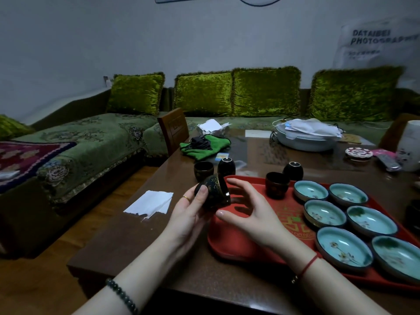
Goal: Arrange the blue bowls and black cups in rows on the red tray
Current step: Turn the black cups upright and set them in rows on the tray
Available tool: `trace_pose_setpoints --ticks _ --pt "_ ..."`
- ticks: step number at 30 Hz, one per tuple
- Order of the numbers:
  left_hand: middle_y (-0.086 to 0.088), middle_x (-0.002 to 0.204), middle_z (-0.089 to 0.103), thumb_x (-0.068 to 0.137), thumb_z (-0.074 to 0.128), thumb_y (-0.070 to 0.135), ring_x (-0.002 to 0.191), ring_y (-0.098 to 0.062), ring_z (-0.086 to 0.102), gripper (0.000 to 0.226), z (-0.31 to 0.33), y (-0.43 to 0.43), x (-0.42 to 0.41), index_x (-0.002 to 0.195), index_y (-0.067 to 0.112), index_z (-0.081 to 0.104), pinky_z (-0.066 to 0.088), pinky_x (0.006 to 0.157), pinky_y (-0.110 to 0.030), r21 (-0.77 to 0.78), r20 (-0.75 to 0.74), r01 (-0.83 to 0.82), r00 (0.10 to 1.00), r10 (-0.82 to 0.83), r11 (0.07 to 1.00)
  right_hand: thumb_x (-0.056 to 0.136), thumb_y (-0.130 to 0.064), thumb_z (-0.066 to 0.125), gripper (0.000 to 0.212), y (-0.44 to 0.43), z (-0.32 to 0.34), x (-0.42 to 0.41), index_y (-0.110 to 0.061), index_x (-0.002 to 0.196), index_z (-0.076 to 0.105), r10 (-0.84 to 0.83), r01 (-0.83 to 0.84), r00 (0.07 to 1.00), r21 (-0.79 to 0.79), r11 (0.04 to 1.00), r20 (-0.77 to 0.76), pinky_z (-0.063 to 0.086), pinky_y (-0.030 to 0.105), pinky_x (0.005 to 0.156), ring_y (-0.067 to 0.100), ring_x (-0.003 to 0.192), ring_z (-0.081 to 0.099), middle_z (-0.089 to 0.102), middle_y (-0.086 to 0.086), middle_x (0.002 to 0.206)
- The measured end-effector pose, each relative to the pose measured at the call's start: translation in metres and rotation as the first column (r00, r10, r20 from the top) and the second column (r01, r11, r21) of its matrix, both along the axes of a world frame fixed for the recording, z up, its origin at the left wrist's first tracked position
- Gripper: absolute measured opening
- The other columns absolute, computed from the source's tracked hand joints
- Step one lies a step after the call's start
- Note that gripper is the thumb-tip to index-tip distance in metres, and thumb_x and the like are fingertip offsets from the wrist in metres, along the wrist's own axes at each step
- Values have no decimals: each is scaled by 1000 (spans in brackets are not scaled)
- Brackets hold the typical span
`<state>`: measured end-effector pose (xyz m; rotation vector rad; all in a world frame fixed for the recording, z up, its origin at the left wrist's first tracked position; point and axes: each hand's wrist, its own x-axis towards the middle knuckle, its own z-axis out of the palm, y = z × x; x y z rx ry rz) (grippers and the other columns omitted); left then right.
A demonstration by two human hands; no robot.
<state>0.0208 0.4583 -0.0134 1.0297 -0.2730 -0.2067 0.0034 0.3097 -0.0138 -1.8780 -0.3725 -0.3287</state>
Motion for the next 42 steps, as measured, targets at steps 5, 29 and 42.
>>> trace_pose_setpoints --ticks 5,29,42 --pt "-8 104 71 69 56 42 95 -16 65 62 -12 -23 6 120 7 50 48 83 -28 108 45 23 999 -28 994 66 -14 78 56 -29 1 -6 -36 110 52 -57 57 998 105 993 -8 51 32 89 13 98 64 63 1 111" --pt "5 111 59 80 65 8 88 3 59 40 2 -104 45 118 15 52 47 73 -5 638 438 -119 869 -231 761 63 -15 81 58 -126 12 1 -12 116 58 -341 331 931 -89 939 -133 46 17 73 9 83 61 66 1 101" --pt "3 113 63 78 68 9 88 -7 64 43 -17 -116 64 118 15 56 48 77 -6 713 390 -133 891 -232 689 61 -29 81 67 -139 2 21 -13 121 57 -384 334 919 -342 878 -90 41 16 80 7 97 58 63 1 119"
